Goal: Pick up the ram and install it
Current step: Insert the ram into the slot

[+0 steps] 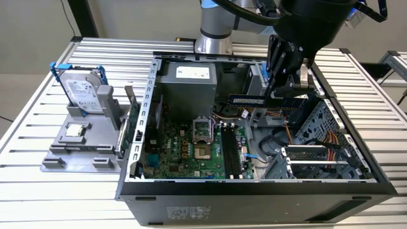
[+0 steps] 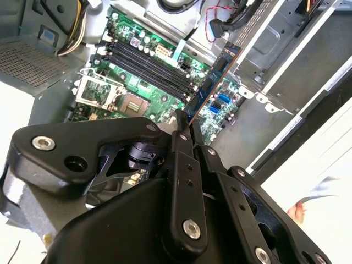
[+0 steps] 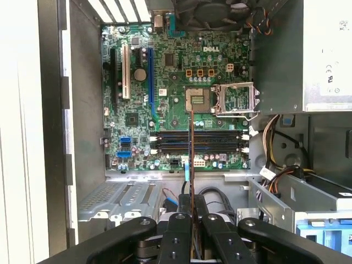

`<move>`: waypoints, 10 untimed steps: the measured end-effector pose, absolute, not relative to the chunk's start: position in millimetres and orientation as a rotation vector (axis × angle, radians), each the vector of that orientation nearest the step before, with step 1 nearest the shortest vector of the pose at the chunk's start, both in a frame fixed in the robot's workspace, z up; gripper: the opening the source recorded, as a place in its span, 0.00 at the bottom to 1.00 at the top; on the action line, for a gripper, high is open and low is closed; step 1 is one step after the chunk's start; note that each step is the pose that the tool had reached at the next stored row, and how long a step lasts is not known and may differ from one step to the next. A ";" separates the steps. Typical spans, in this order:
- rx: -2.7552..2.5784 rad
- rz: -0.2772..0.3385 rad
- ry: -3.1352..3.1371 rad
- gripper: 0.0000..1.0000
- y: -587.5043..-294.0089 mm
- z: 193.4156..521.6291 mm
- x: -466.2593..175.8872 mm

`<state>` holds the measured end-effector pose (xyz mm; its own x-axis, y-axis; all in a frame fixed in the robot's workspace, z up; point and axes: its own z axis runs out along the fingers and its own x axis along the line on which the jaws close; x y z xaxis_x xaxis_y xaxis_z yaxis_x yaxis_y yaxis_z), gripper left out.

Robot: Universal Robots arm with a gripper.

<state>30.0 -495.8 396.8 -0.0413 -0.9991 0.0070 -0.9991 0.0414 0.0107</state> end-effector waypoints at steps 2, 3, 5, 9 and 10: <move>2.166 -0.004 -2.258 0.00 -495.8 396.7 30.0; 2.166 -0.004 -2.258 0.00 -495.8 396.8 30.0; 2.166 -0.004 -2.258 0.00 -495.8 396.7 30.0; 2.159 -0.004 -2.265 0.00 -495.8 396.7 30.0; 2.155 -0.004 -2.268 0.00 -495.8 396.7 30.0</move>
